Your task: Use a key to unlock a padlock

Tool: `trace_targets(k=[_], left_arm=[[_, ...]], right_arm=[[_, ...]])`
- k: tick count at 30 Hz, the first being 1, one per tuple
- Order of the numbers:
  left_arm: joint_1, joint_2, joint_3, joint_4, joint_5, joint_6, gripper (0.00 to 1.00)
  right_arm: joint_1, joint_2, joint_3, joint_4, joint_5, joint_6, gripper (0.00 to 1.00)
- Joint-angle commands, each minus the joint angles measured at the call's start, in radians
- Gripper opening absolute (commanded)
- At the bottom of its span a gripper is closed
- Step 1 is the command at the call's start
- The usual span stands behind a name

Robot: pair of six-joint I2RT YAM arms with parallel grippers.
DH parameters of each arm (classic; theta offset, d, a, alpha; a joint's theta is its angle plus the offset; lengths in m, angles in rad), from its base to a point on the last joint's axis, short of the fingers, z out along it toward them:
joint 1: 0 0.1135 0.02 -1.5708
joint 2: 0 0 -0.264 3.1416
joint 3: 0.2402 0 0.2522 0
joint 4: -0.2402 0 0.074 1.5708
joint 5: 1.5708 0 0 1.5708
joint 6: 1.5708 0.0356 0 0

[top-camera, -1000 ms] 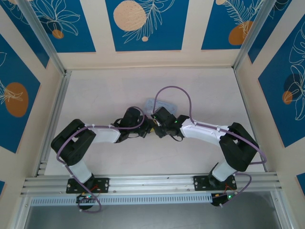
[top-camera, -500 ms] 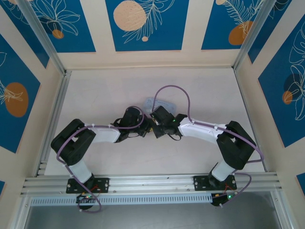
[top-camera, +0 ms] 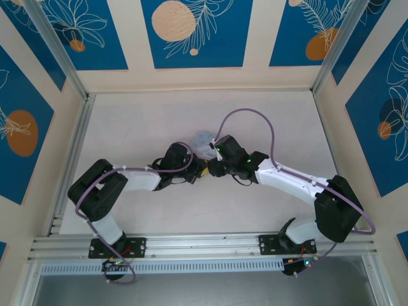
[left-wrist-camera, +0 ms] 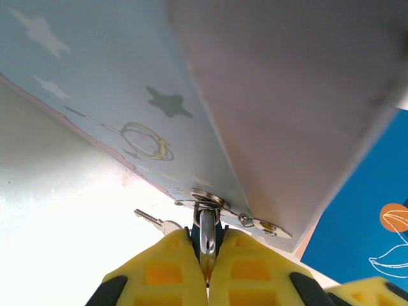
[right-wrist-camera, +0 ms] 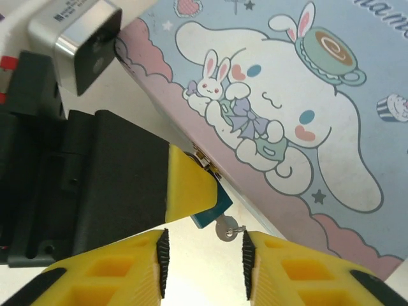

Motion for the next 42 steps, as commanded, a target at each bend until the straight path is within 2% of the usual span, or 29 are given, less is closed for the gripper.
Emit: trace_targets(k=[1,10,19,26,32,35,42], left_arm=[[-0.003,-0.037,0.010,-0.004,0.035,-0.004,0.00],[0.001,-0.044,0.015,-0.015,0.043,0.002,0.00],[0.003,-0.046,0.015,-0.013,0.049,0.002,0.00],[0.005,-0.049,0.014,-0.013,0.055,0.003,0.00],[0.005,-0.051,0.010,-0.010,0.057,0.003,0.00],[0.006,-0.051,0.010,-0.010,0.057,0.002,0.00],[0.006,-0.048,0.009,-0.013,0.058,0.004,0.00]], right_arm=[[0.006,0.013,-0.019,-0.002,-0.011,-0.033,0.39],[0.073,0.094,0.000,-0.018,0.091,-0.106,0.39],[0.110,0.187,0.034,-0.026,0.250,-0.120,0.38],[0.128,0.219,0.043,-0.002,0.373,-0.102,0.37],[0.134,0.234,0.045,0.019,0.489,-0.043,0.31],[0.135,0.238,0.047,0.027,0.507,-0.012,0.26],[0.134,0.223,0.057,0.052,0.411,0.003,0.14]])
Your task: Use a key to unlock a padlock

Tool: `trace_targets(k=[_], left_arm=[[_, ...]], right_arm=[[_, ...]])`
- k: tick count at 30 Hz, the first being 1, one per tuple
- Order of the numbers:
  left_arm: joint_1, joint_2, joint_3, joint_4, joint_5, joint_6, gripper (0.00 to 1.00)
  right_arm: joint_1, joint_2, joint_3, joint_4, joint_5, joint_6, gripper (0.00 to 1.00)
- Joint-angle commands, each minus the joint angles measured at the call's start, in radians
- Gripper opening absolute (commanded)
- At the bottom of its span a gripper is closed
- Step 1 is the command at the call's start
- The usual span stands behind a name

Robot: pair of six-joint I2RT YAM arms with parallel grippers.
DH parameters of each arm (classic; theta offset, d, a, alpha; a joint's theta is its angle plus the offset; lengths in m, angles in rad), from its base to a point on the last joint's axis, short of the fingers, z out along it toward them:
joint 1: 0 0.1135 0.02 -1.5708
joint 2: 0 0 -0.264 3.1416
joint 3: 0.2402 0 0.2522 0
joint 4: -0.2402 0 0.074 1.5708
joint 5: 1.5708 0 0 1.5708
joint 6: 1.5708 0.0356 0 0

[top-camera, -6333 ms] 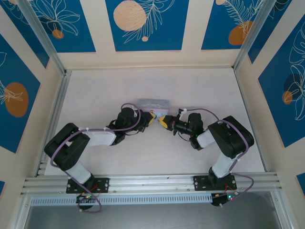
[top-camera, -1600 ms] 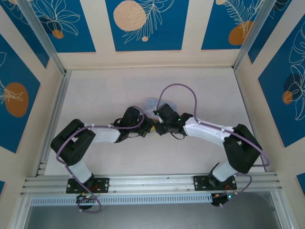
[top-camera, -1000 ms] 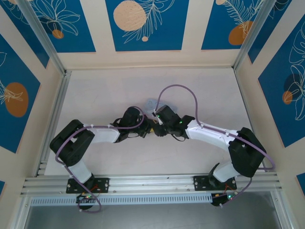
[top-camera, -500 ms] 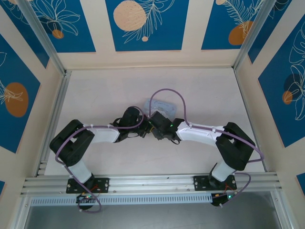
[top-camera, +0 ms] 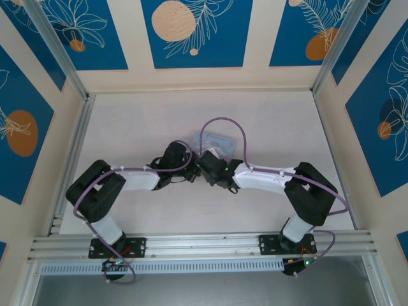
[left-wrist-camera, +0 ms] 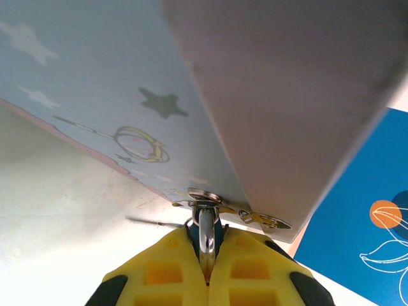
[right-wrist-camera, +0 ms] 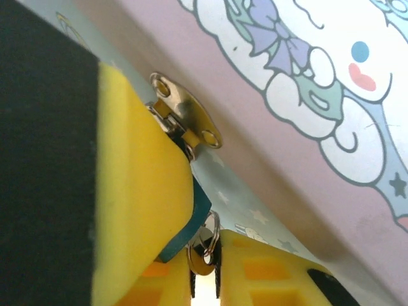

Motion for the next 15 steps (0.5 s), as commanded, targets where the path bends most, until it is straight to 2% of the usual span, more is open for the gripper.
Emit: trace_targets(k=[1,3,5,6,9,11,15], left_arm=[[-0.002,-0.031,0.008,-0.015,0.054,0.003,0.00],[-0.002,-0.029,0.006,-0.019,0.053,0.005,0.00],[-0.002,-0.028,0.005,-0.018,0.052,0.003,0.00],[-0.002,-0.027,0.003,-0.018,0.049,0.004,0.00],[-0.001,-0.024,-0.004,-0.014,0.037,0.005,0.00],[0.000,-0.017,-0.010,-0.011,0.029,0.006,0.00],[0.003,0.005,-0.021,-0.010,0.026,0.034,0.00]], right_arm=[[-0.018,-0.009,0.035,0.044,0.005,0.044,0.10],[-0.027,-0.028,0.037,0.044,-0.056,0.049,0.06],[-0.041,-0.055,0.031,0.056,-0.150,0.047,0.06],[-0.053,-0.069,0.032,0.060,-0.230,0.039,0.14],[-0.058,-0.125,0.017,0.052,-0.297,0.044,0.41],[-0.072,-0.167,-0.006,0.037,-0.328,0.068,0.48],[-0.101,-0.269,-0.088,0.024,-0.383,0.141,0.53]])
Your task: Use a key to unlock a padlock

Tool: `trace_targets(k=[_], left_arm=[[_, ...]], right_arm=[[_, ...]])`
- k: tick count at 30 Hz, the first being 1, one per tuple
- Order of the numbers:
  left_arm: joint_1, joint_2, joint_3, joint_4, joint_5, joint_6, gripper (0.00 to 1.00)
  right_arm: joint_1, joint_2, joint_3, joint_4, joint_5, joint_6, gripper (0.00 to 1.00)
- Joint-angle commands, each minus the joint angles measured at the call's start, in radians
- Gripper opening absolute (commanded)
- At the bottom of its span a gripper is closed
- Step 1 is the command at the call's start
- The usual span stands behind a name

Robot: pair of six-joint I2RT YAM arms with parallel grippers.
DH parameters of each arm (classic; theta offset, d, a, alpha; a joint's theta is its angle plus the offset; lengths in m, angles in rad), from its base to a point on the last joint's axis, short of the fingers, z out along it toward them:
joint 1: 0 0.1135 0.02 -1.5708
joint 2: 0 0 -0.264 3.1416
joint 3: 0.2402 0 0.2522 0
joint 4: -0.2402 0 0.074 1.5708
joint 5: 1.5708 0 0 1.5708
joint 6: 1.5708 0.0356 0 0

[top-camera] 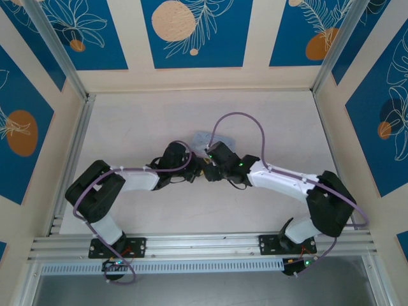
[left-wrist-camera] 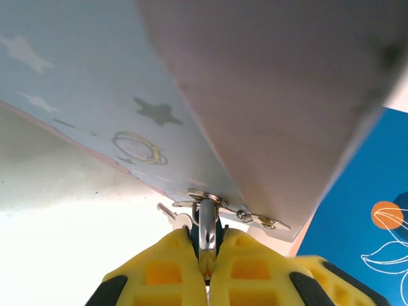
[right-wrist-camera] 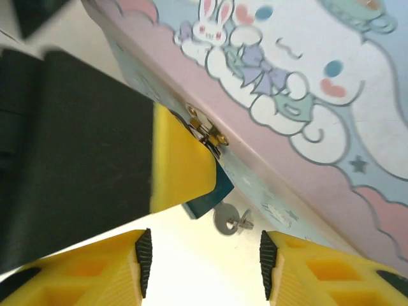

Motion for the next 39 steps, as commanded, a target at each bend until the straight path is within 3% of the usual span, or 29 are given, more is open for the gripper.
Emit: trace_targets(k=[1,8,11,19,28,39], left_arm=[[0.000,0.012,-0.015,-0.015,0.026,0.041,0.00],[-0.002,0.020,-0.010,-0.138,0.021,0.199,0.00],[-0.003,0.007,-0.020,-0.176,0.014,0.253,0.13],[0.000,-0.113,-0.030,-0.323,-0.057,0.371,0.66],[0.021,-0.384,-0.006,-0.619,-0.246,0.482,0.99],[0.032,-0.499,0.029,-0.738,-0.285,0.525,1.00]], right_arm=[[-0.024,-0.098,-0.064,0.028,-0.102,0.086,0.55],[-0.058,-0.187,-0.161,0.058,-0.209,0.245,0.62],[-0.058,-0.182,-0.205,0.119,-0.261,0.307,0.64],[-0.054,-0.151,-0.299,0.286,-0.302,0.450,0.68],[-0.093,-0.076,-0.271,0.350,-0.298,0.498,0.69],[-0.291,0.072,-0.042,0.310,-0.411,0.439,0.68]])
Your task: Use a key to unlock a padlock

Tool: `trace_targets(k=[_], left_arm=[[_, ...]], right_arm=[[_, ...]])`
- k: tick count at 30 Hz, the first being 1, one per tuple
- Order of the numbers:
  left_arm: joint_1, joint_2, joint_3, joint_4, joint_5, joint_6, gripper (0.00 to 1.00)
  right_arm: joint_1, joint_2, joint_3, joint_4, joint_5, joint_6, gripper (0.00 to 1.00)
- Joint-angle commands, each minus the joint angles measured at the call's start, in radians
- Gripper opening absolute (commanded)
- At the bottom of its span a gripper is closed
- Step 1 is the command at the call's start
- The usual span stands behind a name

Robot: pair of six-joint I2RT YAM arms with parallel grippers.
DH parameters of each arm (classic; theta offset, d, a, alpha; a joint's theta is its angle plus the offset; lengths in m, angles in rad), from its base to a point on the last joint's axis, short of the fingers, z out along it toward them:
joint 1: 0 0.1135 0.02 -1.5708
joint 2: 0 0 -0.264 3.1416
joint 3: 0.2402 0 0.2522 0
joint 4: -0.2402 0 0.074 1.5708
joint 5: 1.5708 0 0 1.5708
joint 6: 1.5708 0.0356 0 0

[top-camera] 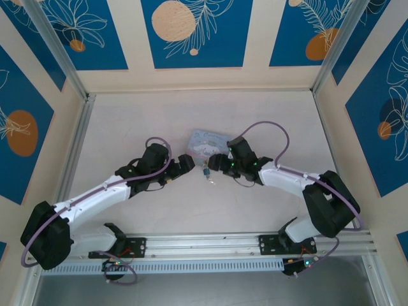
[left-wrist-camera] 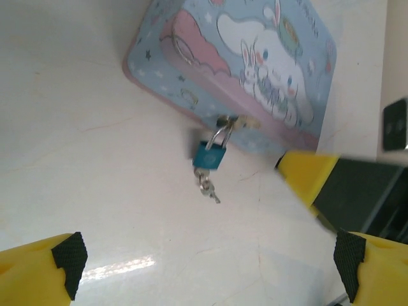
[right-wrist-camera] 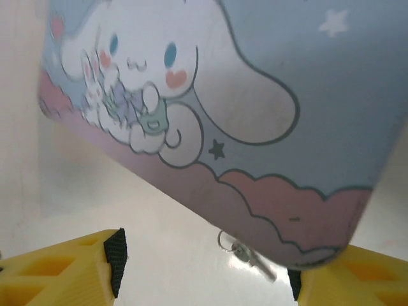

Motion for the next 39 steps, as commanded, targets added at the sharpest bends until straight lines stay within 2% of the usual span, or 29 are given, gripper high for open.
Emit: trace_targets(k=[1,5,11,16,19,24,33,39], left_arm=[[0.009,-0.011,0.023,-0.050,-0.025,0.024,1.00],[0.008,-0.010,0.027,-0.051,-0.026,0.031,1.00],[0.011,0.002,0.057,-0.081,-0.060,0.089,1.00],[0.049,0.100,0.157,-0.114,-0.051,0.180,1.00],[0.089,0.182,0.245,-0.130,-0.017,0.236,1.00],[0.148,0.303,0.379,-0.155,0.022,0.308,1.00],[0.243,0.493,0.542,-0.181,0.097,0.387,1.00],[0.269,0.577,0.610,-0.195,0.126,0.410,1.00]], right_arm=[[-0.060,0.058,0.137,-0.010,-0.084,-0.035,0.68],[-0.070,0.068,0.182,-0.037,-0.116,-0.070,0.66],[-0.064,-0.029,-0.001,0.052,-0.103,-0.060,0.60],[-0.043,-0.043,-0.134,0.184,-0.093,-0.033,0.52],[-0.010,-0.015,-0.140,0.196,-0.056,-0.031,0.48],[0.025,0.039,-0.142,0.231,-0.022,-0.008,0.47],[0.050,0.142,-0.097,0.293,0.022,0.013,0.45],[0.058,0.199,-0.083,0.363,0.049,0.019,0.44]])
